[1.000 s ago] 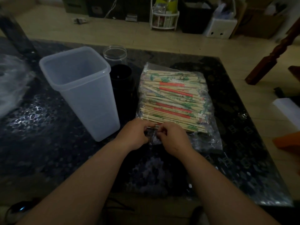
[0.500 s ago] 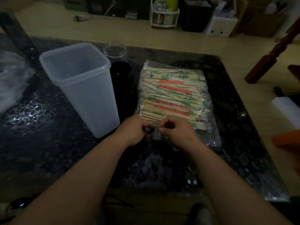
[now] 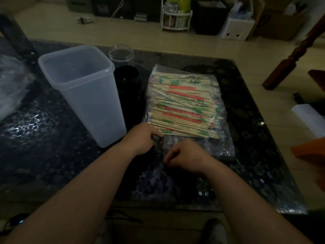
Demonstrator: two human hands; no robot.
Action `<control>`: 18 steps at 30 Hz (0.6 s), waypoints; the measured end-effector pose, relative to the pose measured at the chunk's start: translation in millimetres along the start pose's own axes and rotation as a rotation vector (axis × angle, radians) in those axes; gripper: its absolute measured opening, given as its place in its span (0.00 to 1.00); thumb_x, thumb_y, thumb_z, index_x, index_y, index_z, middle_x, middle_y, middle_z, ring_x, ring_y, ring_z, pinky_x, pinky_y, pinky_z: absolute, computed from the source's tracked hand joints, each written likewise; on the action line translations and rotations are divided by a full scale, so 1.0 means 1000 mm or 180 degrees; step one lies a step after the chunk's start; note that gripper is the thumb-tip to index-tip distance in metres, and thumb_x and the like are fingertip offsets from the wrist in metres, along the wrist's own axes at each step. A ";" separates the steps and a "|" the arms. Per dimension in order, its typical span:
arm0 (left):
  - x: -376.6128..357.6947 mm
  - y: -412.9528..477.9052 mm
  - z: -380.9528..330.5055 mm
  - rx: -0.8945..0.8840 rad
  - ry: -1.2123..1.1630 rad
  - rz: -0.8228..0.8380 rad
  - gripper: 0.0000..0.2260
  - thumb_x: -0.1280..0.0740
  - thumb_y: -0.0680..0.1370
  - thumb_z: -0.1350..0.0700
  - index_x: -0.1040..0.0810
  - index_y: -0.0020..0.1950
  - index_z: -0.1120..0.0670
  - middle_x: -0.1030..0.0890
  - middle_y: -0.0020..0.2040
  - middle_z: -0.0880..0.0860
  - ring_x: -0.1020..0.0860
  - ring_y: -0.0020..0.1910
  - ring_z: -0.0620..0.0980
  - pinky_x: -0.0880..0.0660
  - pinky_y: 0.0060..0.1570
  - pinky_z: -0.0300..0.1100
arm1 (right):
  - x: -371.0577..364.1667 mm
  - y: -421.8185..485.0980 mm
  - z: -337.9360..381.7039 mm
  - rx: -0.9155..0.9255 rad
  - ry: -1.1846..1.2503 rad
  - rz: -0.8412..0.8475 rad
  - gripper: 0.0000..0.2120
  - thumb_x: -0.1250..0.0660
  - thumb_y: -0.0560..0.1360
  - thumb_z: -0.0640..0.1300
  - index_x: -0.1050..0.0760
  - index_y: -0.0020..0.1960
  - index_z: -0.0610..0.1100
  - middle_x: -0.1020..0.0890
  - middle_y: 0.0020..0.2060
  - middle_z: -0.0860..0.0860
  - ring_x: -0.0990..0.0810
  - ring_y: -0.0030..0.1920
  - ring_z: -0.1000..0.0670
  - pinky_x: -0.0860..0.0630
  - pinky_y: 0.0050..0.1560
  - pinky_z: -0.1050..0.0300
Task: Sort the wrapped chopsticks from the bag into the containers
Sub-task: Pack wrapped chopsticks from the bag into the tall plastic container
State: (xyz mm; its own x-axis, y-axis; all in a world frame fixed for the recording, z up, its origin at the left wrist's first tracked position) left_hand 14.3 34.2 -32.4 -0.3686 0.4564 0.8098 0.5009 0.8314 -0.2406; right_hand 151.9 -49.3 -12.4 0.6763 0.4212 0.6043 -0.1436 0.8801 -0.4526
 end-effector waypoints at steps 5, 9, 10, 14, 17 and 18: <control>0.001 -0.001 -0.002 0.0039 -0.0045 -0.0010 0.19 0.33 0.76 0.66 0.19 0.61 0.46 0.20 0.60 0.53 0.23 0.55 0.49 0.32 0.50 0.33 | -0.004 -0.007 -0.001 0.0063 -0.0084 0.0226 0.11 0.30 0.75 0.39 0.14 0.50 0.52 0.16 0.41 0.61 0.19 0.42 0.62 0.23 0.47 0.66; 0.002 0.001 -0.001 0.0053 -0.0096 0.0041 0.18 0.33 0.77 0.63 0.19 0.62 0.45 0.20 0.58 0.51 0.26 0.49 0.43 0.32 0.49 0.32 | -0.004 -0.014 -0.006 -0.0073 -0.0029 0.0578 0.13 0.31 0.76 0.39 0.15 0.50 0.56 0.14 0.46 0.59 0.17 0.45 0.57 0.20 0.49 0.62; 0.002 0.001 -0.002 0.0033 -0.0091 0.0061 0.17 0.33 0.77 0.62 0.20 0.63 0.46 0.20 0.57 0.51 0.26 0.48 0.43 0.32 0.49 0.33 | -0.004 -0.016 -0.007 -0.0136 0.0022 0.0682 0.12 0.32 0.76 0.40 0.15 0.50 0.56 0.14 0.44 0.59 0.17 0.46 0.55 0.19 0.49 0.59; 0.002 0.000 -0.003 -0.0072 -0.0047 0.0218 0.16 0.28 0.76 0.57 0.20 0.63 0.47 0.22 0.54 0.47 0.25 0.50 0.44 0.30 0.50 0.35 | -0.005 -0.022 -0.010 -0.0332 0.0510 0.0621 0.11 0.33 0.78 0.39 0.16 0.51 0.52 0.14 0.39 0.54 0.18 0.37 0.57 0.25 0.35 0.64; 0.002 -0.003 -0.005 -0.0222 0.0209 0.0402 0.24 0.22 0.69 0.46 0.21 0.63 0.46 0.22 0.56 0.46 0.24 0.48 0.44 0.26 0.53 0.39 | -0.005 -0.023 -0.013 -0.0629 0.1101 0.0365 0.11 0.35 0.77 0.35 0.19 0.55 0.47 0.13 0.43 0.46 0.22 0.29 0.56 0.29 0.27 0.64; 0.002 -0.005 -0.007 -0.0266 0.0427 0.0408 0.26 0.22 0.68 0.43 0.22 0.64 0.45 0.23 0.56 0.46 0.24 0.49 0.45 0.26 0.55 0.41 | -0.006 -0.023 -0.014 -0.0676 0.1129 0.0337 0.14 0.36 0.78 0.34 0.21 0.59 0.47 0.13 0.41 0.47 0.24 0.27 0.56 0.30 0.27 0.64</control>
State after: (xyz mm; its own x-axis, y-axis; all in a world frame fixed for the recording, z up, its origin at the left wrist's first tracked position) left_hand 16.4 29.1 -25.8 -0.1928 0.5059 0.8408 0.6023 0.7374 -0.3056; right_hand 161.3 -75.0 -14.7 0.8778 0.3726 0.3010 -0.0988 0.7557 -0.6475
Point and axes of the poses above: each hand's wrist, its own y-axis towards the middle knuckle, its own x-axis out of the back of the hand, z = x × y, the point moved 4 cm from there along y, towards the middle knuckle
